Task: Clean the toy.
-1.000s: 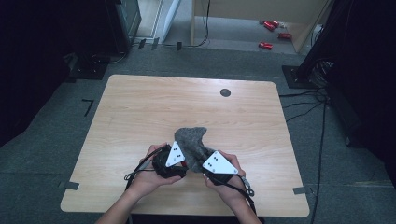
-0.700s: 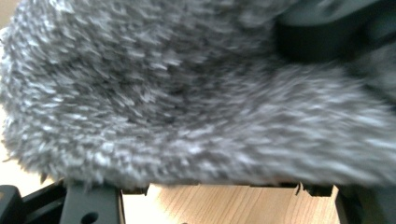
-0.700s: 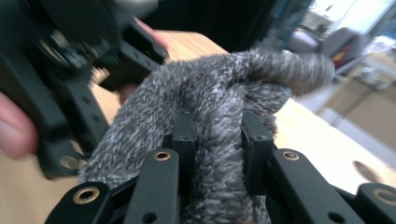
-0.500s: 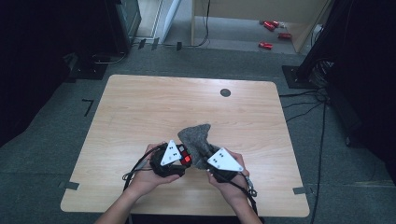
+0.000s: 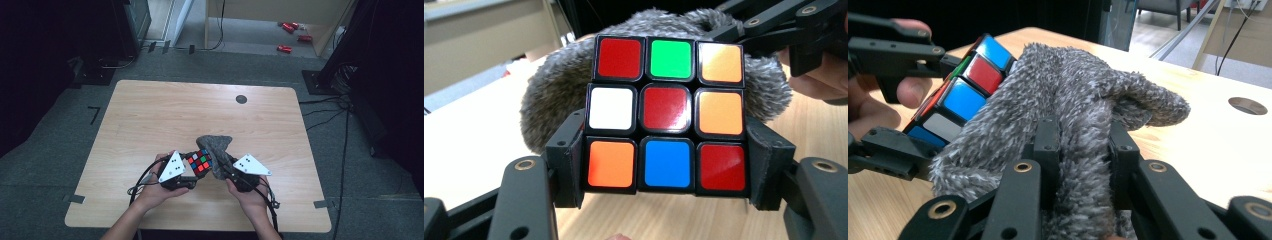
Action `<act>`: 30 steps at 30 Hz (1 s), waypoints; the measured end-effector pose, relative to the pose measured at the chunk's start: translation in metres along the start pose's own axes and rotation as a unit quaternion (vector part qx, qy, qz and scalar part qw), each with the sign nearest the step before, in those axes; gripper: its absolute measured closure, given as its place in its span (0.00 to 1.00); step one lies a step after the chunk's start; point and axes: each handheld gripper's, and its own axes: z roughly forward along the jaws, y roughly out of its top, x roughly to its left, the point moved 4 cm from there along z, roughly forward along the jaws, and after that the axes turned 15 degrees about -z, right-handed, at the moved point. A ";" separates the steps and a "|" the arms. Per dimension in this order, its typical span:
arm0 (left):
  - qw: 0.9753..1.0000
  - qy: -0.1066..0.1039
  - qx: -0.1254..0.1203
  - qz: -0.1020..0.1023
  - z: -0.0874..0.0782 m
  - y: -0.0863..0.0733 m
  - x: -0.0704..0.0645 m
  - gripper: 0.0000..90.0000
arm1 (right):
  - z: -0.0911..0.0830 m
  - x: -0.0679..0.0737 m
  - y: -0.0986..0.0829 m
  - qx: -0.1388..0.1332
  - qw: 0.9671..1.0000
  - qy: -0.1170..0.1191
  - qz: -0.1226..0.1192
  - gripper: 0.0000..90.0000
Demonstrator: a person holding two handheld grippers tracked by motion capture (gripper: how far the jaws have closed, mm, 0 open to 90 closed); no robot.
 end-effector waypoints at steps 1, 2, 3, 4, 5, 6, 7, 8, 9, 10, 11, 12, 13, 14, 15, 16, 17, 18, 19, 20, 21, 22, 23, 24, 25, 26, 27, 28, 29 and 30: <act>1.000 0.000 -0.003 0.002 0.000 0.000 0.000 0.39 | -0.002 -0.001 0.002 -0.004 1.000 -0.002 0.003 0.82; 1.000 -0.002 -0.003 0.002 0.000 0.000 0.000 0.39 | -0.004 -0.001 0.005 -0.014 1.000 -0.005 0.000 0.82; 1.000 -0.004 -0.001 0.004 0.000 -0.001 0.000 0.39 | -0.007 -0.001 0.010 -0.029 1.000 -0.005 -0.003 0.82; 1.000 -0.003 0.000 0.005 0.001 -0.001 -0.001 0.39 | -0.010 0.001 0.014 -0.042 0.999 -0.003 -0.008 0.82; 1.000 -0.007 0.001 0.005 0.001 -0.002 -0.003 0.39 | -0.012 0.004 0.018 -0.051 0.999 -0.001 -0.015 0.82; 1.000 -0.010 -0.001 0.007 0.001 -0.001 -0.004 0.39 | -0.012 0.008 0.021 -0.055 0.998 0.004 -0.022 0.82; 1.000 -0.012 -0.005 0.008 0.000 0.000 -0.005 0.39 | -0.011 0.010 0.021 -0.052 0.998 0.007 -0.026 0.82; 1.000 -0.006 -0.006 0.014 0.000 0.000 -0.006 0.39 | -0.009 0.011 0.020 -0.047 0.998 0.008 -0.029 0.82; 1.000 -0.003 -0.007 0.017 -0.001 0.000 -0.006 0.39 | -0.007 0.011 0.017 -0.045 0.999 0.005 -0.026 0.82; 1.000 -0.005 -0.010 0.015 -0.002 0.001 -0.006 0.39 | -0.005 0.010 0.013 -0.037 0.999 0.004 -0.019 0.82; 1.000 -0.007 -0.016 0.012 -0.004 0.002 -0.005 0.39 | -0.003 0.007 0.009 -0.022 1.000 0.003 -0.013 0.82; 1.000 -0.007 -0.020 0.009 -0.005 0.003 -0.004 0.39 | -0.001 0.004 0.005 -0.009 1.000 0.000 -0.008 0.83; 1.000 -0.005 -0.023 0.005 -0.005 0.004 -0.002 0.39 | 0.000 0.002 0.002 -0.004 1.000 -0.002 -0.002 0.83; 1.000 -0.003 -0.023 0.003 -0.005 0.004 -0.001 0.39 | -0.001 0.000 0.001 -0.005 1.000 -0.003 0.007 0.83; 1.000 -0.002 -0.021 0.003 -0.004 0.004 -0.001 0.39 | -0.003 -0.001 0.003 -0.010 1.000 -0.002 0.014 0.83; 1.000 -0.002 -0.018 0.004 -0.004 0.003 -0.001 0.39 | -0.006 -0.002 0.007 -0.018 1.000 -0.003 0.016 0.83; 1.000 -0.002 -0.013 0.006 -0.003 0.002 -0.001 0.39 | -0.009 -0.002 0.011 -0.028 1.000 -0.004 0.014 0.83; 1.000 -0.001 -0.011 0.009 -0.002 0.001 -0.002 0.39 | -0.011 0.000 0.016 -0.038 0.999 -0.002 0.011 0.82; 1.000 -0.003 -0.009 0.011 -0.001 0.000 -0.003 0.39 | -0.013 0.002 0.021 -0.047 0.999 0.002 0.007 0.82; 1.000 -0.006 -0.010 0.010 -0.001 0.000 -0.005 0.39 | -0.014 0.005 0.023 -0.052 0.999 0.004 -0.001 0.82; 1.000 -0.010 -0.012 0.008 -0.001 0.001 -0.006 0.39 | -0.013 0.008 0.024 -0.050 0.999 0.007 -0.009 0.82; 1.000 -0.012 -0.010 0.005 -0.001 0.002 -0.007 0.39 | -0.011 0.010 0.022 -0.042 0.999 0.009 -0.013 0.82; 1.000 -0.012 -0.009 0.003 -0.001 0.002 -0.007 0.39 | -0.008 0.011 0.019 -0.038 0.999 0.003 -0.014 0.83; 1.000 -0.013 -0.010 0.001 -0.002 0.002 -0.006 0.39 | -0.006 0.010 0.015 -0.028 1.000 -0.003 -0.010 0.83; 1.000 -0.016 -0.014 -0.004 -0.004 0.003 -0.005 0.39 | -0.004 0.009 0.011 -0.015 1.000 -0.005 -0.004 0.83; 1.000 -0.017 -0.018 -0.008 -0.005 0.004 -0.004 0.39 | -0.002 0.007 0.008 -0.004 1.000 -0.007 0.001 0.83; 0.999 -0.017 -0.024 -0.013 -0.006 0.006 -0.002 0.39 | -0.001 0.005 0.006 0.002 1.000 -0.011 0.006 0.83; 0.999 -0.015 -0.025 -0.015 -0.006 0.006 -0.002 0.39 | -0.002 0.003 0.005 0.003 1.000 -0.013 0.011 0.83; 0.999 -0.014 -0.025 -0.017 -0.006 0.006 0.000 0.39 | -0.003 0.002 0.006 -0.001 1.000 -0.014 0.012 0.83; 1.000 -0.013 -0.021 -0.016 -0.006 0.005 0.000 0.39 | -0.006 0.001 0.009 -0.009 1.000 -0.016 0.011 0.83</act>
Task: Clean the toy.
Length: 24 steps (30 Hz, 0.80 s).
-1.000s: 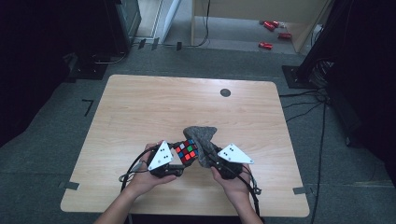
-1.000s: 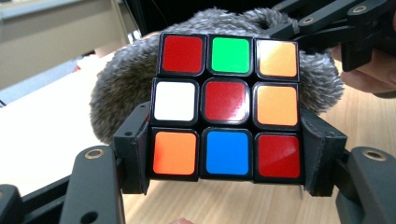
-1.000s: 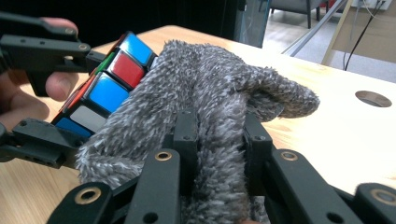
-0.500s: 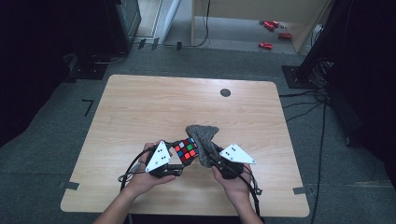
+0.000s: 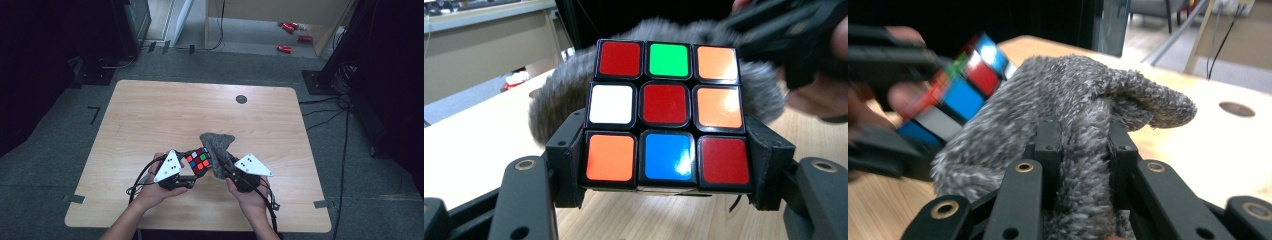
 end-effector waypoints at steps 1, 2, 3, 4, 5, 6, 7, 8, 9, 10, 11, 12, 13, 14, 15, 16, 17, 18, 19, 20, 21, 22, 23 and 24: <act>1.000 0.001 0.004 0.002 0.001 -0.001 0.000 0.39 | -0.003 0.000 0.004 -0.010 1.000 0.000 0.000 0.83; 1.000 0.001 0.008 0.004 0.002 -0.003 -0.001 0.39 | -0.005 0.001 0.008 -0.022 1.000 0.002 -0.003 0.83; 1.000 0.000 0.011 0.005 0.003 -0.004 -0.002 0.39 | -0.007 0.003 0.011 -0.032 0.999 0.004 -0.009 0.83; 1.000 -0.002 0.011 0.006 0.004 -0.004 -0.004 0.39 | -0.008 0.006 0.014 -0.037 0.999 0.007 -0.014 0.83; 1.000 -0.004 0.010 0.008 0.005 -0.004 -0.005 0.39 | -0.007 0.009 0.014 -0.038 0.999 0.011 -0.020 0.83; 1.000 -0.001 0.011 0.011 0.004 -0.003 -0.006 0.39 | -0.005 0.012 0.013 -0.033 0.999 0.016 -0.026 0.83; 1.000 0.002 0.012 0.014 0.004 -0.003 -0.006 0.39 | -0.003 0.013 0.011 -0.029 0.999 0.011 -0.029 0.83; 1.000 -0.001 0.010 0.012 0.003 -0.003 -0.006 0.39 | -0.001 0.012 0.008 -0.023 0.999 0.009 -0.024 0.83; 1.000 -0.004 0.004 0.008 0.002 -0.002 -0.005 0.39 | 0.001 0.010 0.005 -0.013 1.000 0.009 -0.017 0.83; 1.000 -0.006 -0.004 0.002 0.000 0.000 -0.004 0.39 | 0.002 0.008 0.002 -0.003 1.000 0.007 -0.011 0.83; 1.000 -0.006 -0.011 -0.003 -0.001 0.002 -0.003 0.39 | 0.002 0.005 0.000 0.002 1.000 0.003 -0.006 0.83; 1.000 -0.005 -0.013 -0.004 -0.002 0.003 -0.002 0.39 | 0.001 0.003 -0.001 0.000 1.000 0.002 0.000 0.83; 1.000 -0.003 -0.011 -0.006 -0.002 0.003 -0.001 0.39 | 0.000 0.002 0.001 -0.004 1.000 0.001 0.001 0.83; 1.000 -0.001 -0.004 -0.006 -0.001 0.001 0.000 0.39 | -0.003 0.001 0.004 -0.010 1.000 0.001 0.001 0.83; 1.000 0.003 0.001 -0.004 0.001 -0.001 0.001 0.39 | -0.005 0.001 0.007 -0.018 1.000 0.001 -0.001 0.83; 1.000 0.005 0.006 -0.003 0.002 -0.003 0.001 0.39 | -0.006 0.002 0.010 -0.023 1.000 0.002 -0.005 0.83; 1.000 0.005 0.009 -0.005 0.003 -0.004 0.001 0.39 | -0.008 0.004 0.013 -0.027 1.000 0.002 -0.010 0.83; 1.000 0.002 0.009 -0.005 0.004 -0.005 0.000 0.39 | -0.008 0.006 0.014 -0.030 0.999 0.003 -0.013 0.83; 1.000 0.000 0.008 -0.004 0.004 -0.005 -0.002 0.39 | -0.007 0.008 0.014 -0.031 0.999 0.008 -0.016 0.83; 1.000 -0.003 0.004 -0.002 0.004 -0.003 -0.003 0.39 | -0.006 0.010 0.013 -0.027 0.999 0.011 -0.018 0.83; 1.000 -0.002 0.006 0.002 0.003 -0.002 -0.004 0.39 | -0.003 0.011 0.011 -0.021 0.999 0.013 -0.020 0.84; 1.000 0.000 0.006 0.005 0.002 -0.002 -0.004 0.39 | -0.001 0.012 0.008 -0.020 1.000 0.008 -0.018 0.84; 1.000 -0.001 0.005 0.004 0.001 -0.001 -0.003 0.39 | 0.001 0.010 0.004 -0.011 1.000 0.008 -0.012 0.84; 1.000 -0.004 0.000 -0.004 0.000 -0.001 -0.002 0.39 | 0.003 0.009 0.001 0.001 1.000 0.009 -0.006 0.84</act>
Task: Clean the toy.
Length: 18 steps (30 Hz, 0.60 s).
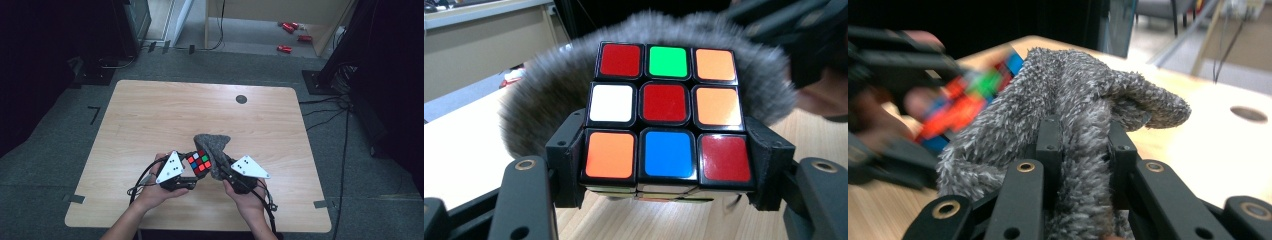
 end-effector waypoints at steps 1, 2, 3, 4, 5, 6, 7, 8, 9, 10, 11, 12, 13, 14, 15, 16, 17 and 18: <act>1.000 -0.002 -0.005 -0.007 -0.001 0.001 0.001 0.39 | 0.001 -0.002 -0.002 0.006 1.000 -0.002 0.003 0.84; 1.000 -0.001 -0.008 -0.009 -0.001 0.002 0.002 0.39 | 0.000 -0.003 -0.003 0.006 1.000 -0.003 0.006 0.84; 1.000 0.001 -0.008 -0.008 -0.001 0.002 0.003 0.39 | -0.001 -0.004 -0.002 0.002 1.000 -0.004 0.005 0.84; 1.000 0.002 -0.003 -0.008 -0.001 0.001 0.004 0.39 | -0.003 -0.004 0.001 -0.004 1.000 -0.006 0.003 0.84; 1.000 0.004 0.003 -0.008 0.001 -0.001 0.004 0.39 | -0.005 -0.004 0.004 -0.013 1.000 -0.006 0.001 0.84; 1.000 0.007 0.008 -0.006 0.002 -0.002 0.004 0.39 | -0.008 -0.003 0.008 -0.023 1.000 -0.005 -0.003 0.83; 1.000 0.009 0.011 -0.004 0.003 -0.003 0.004 0.39 | -0.009 -0.001 0.011 -0.030 1.000 -0.005 -0.008 0.83; 1.000 0.007 0.012 -0.006 0.003 -0.003 0.003 0.39 | -0.010 0.001 0.013 -0.034 0.999 -0.005 -0.015 0.83; 1.000 0.004 0.010 -0.006 0.003 -0.003 0.002 0.39 | -0.010 0.003 0.013 -0.036 0.999 -0.005 -0.020 0.83; 1.000 0.003 0.009 -0.005 0.003 -0.002 0.001 0.39 | -0.009 0.005 0.013 -0.035 0.999 0.000 -0.021 0.83; 1.000 0.008 0.012 0.000 0.003 -0.002 0.001 0.39 | -0.007 0.006 0.011 -0.033 0.999 0.002 -0.022 0.84; 1.000 0.008 0.013 0.002 0.002 -0.002 0.001 0.39 | -0.006 0.006 0.009 -0.033 0.999 0.001 -0.018 0.84; 1.000 0.005 0.011 -0.002 0.001 -0.002 0.001 0.39 | -0.004 0.005 0.006 -0.029 1.000 0.005 -0.012 0.84; 1.000 0.004 0.007 -0.005 0.000 -0.001 0.002 0.39 | -0.002 0.003 0.002 -0.019 1.000 0.006 -0.007 0.84; 1.000 0.004 0.000 -0.009 -0.001 0.000 0.003 0.39 | 0.000 0.001 -0.001 -0.010 1.000 0.005 -0.007 0.84; 1.000 0.004 -0.005 -0.016 -0.002 0.002 0.005 0.39 | 0.000 -0.001 -0.004 -0.005 1.000 0.002 -0.002 0.84; 1.000 0.005 -0.012 -0.024 -0.003 0.004 0.007 0.39 | 0.000 -0.003 -0.006 -0.007 1.000 0.002 0.006 0.84; 0.999 0.005 -0.018 -0.036 -0.005 0.006 0.009 0.39 | 0.000 -0.005 -0.007 -0.008 1.000 0.001 0.012 0.84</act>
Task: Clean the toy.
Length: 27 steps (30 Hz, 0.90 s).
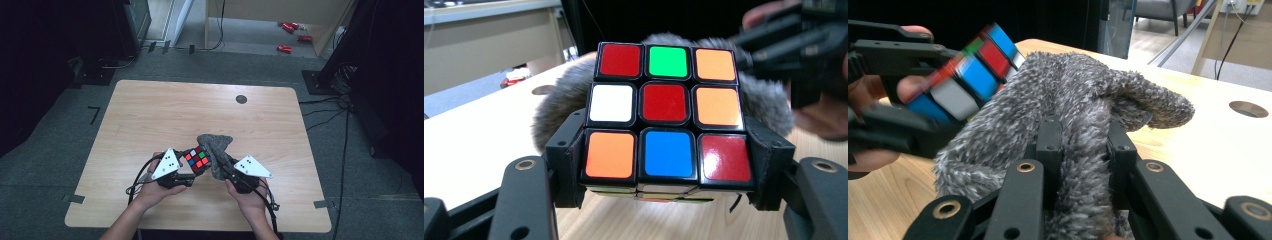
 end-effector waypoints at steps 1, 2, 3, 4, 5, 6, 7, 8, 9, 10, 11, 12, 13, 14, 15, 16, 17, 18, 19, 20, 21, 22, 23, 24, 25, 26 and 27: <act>1.000 -0.002 -0.006 -0.017 -0.001 0.002 0.003 0.39 | -0.001 -0.002 0.000 -0.002 1.000 0.000 0.005 0.84; 0.999 -0.004 -0.012 -0.035 -0.003 0.004 0.005 0.39 | -0.001 -0.002 0.000 -0.004 1.000 -0.001 0.007 0.84; 0.998 -0.007 -0.020 -0.052 -0.004 0.005 0.007 0.39 | -0.001 -0.002 0.000 -0.006 1.000 -0.002 0.005 0.84; 0.997 -0.009 -0.027 -0.065 -0.006 0.007 0.009 0.39 | 0.000 0.000 0.000 -0.008 1.000 0.001 0.002 0.84; 0.996 -0.010 -0.032 -0.078 -0.007 0.008 0.011 0.39 | 0.001 0.002 0.000 -0.013 1.000 0.008 -0.003 0.84; 0.996 -0.012 -0.035 -0.087 -0.007 0.009 0.012 0.39 | 0.002 0.006 0.000 -0.015 1.000 0.014 -0.011 0.84; 0.995 -0.015 -0.038 -0.094 -0.008 0.009 0.013 0.39 | 0.003 0.010 0.000 -0.016 0.999 0.019 -0.024 0.84; 0.994 -0.018 -0.039 -0.101 -0.009 0.010 0.015 0.39 | 0.005 0.014 0.000 -0.017 0.999 0.025 -0.034 0.84; 0.993 -0.019 -0.042 -0.109 -0.010 0.010 0.016 0.39 | 0.006 0.017 0.000 -0.019 0.998 0.031 -0.043 0.84; 0.992 -0.022 -0.046 -0.116 -0.011 0.011 0.017 0.39 | 0.008 0.021 -0.001 -0.021 0.998 0.037 -0.049 0.84; 0.991 -0.024 -0.047 -0.123 -0.012 0.012 0.019 0.39 | 0.009 0.024 -0.002 -0.020 0.997 0.046 -0.056 0.84; 0.990 -0.026 -0.049 -0.130 -0.012 0.012 0.020 0.39 | 0.011 0.028 -0.003 -0.022 0.996 0.055 -0.065 0.84; 0.989 -0.028 -0.050 -0.135 -0.012 0.012 0.020 0.39 | 0.012 0.033 -0.003 -0.022 0.995 0.064 -0.074 0.84; 0.989 -0.030 -0.049 -0.138 -0.013 0.012 0.021 0.39 | 0.014 0.038 -0.004 -0.022 0.993 0.073 -0.087 0.84; 0.989 -0.028 -0.049 -0.139 -0.013 0.012 0.021 0.39 | 0.015 0.043 -0.004 -0.019 0.991 0.080 -0.101 0.84; 0.989 -0.026 -0.049 -0.139 -0.013 0.012 0.022 0.39 | 0.016 0.046 -0.005 -0.012 0.990 0.083 -0.114 0.83; 0.988 -0.027 -0.050 -0.141 -0.014 0.012 0.022 0.39 | 0.017 0.048 -0.006 -0.008 0.989 0.084 -0.123 0.83; 0.988 -0.027 -0.051 -0.144 -0.014 0.013 0.023 0.39 | 0.017 0.047 -0.005 -0.008 0.989 0.083 -0.122 0.83; 0.988 -0.029 -0.051 -0.145 -0.015 0.013 0.024 0.39 | 0.016 0.044 -0.005 -0.012 0.990 0.079 -0.119 0.83; 0.987 -0.032 -0.053 -0.148 -0.015 0.013 0.024 0.39 | 0.015 0.040 -0.004 -0.017 0.991 0.071 -0.112 0.83; 0.987 -0.036 -0.052 -0.149 -0.015 0.013 0.024 0.39 | 0.013 0.035 -0.002 -0.023 0.992 0.062 -0.104 0.83; 0.987 -0.038 -0.050 -0.150 -0.015 0.013 0.023 0.39 | 0.011 0.030 -0.001 -0.029 0.994 0.050 -0.093 0.83; 0.986 -0.042 -0.049 -0.152 -0.014 0.013 0.022 0.39 | 0.009 0.025 0.001 -0.034 0.995 0.039 -0.085 0.82; 0.986 -0.046 -0.048 -0.154 -0.013 0.013 0.021 0.39 | 0.007 0.022 0.001 -0.039 0.996 0.029 -0.082 0.82; 0.986 -0.050 -0.046 -0.154 -0.013 0.012 0.020 0.39 | 0.006 0.020 0.002 -0.041 0.996 0.024 -0.080 0.82; 0.986 -0.052 -0.046 -0.154 -0.012 0.012 0.019 0.39 | 0.007 0.020 0.001 -0.042 0.995 0.024 -0.083 0.82; 0.986 -0.055 -0.044 -0.154 -0.011 0.012 0.018 0.39 | 0.007 0.022 0.000 -0.041 0.995 0.028 -0.087 0.81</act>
